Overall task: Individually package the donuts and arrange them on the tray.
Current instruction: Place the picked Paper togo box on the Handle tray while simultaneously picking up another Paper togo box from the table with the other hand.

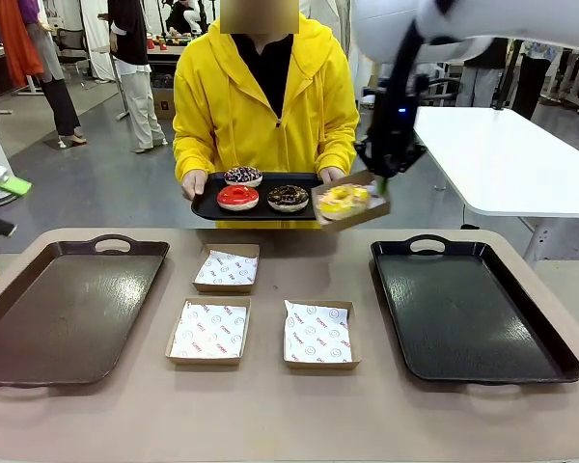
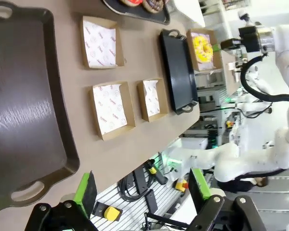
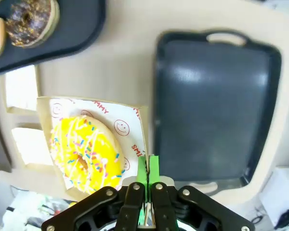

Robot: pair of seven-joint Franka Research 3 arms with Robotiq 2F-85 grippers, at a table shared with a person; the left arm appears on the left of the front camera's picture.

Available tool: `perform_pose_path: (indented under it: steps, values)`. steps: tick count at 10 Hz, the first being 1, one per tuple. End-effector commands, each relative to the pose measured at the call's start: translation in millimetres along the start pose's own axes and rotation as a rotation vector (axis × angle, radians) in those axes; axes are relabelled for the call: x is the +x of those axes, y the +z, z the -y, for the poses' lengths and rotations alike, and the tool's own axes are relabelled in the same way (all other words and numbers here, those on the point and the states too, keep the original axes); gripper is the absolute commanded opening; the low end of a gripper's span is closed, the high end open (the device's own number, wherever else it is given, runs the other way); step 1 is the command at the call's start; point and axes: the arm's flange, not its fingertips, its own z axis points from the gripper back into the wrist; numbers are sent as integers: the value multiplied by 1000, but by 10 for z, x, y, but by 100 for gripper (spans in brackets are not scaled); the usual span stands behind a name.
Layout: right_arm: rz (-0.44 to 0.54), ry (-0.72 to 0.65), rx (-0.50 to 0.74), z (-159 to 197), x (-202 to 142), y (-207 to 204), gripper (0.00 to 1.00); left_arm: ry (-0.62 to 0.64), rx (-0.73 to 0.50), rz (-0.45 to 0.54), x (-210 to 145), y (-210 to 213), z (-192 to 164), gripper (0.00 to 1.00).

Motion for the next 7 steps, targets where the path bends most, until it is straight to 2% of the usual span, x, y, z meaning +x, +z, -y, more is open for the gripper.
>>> perform_pose_path:
  steps: [1,4,6,7]
  values:
    - [-3,-35,38,561,-172,-202,1,18,151,-77,347,-212,290,100]
    - [9,-71,53,1249,-109,-423,1,10,374,-79,749,-713,780,100]
    - [28,-53,41,1482,-79,-607,1,16,550,-56,1004,-1150,948,100]
    - [23,-45,27,1538,-63,-698,1,31,568,-61,1089,-1353,956,100]
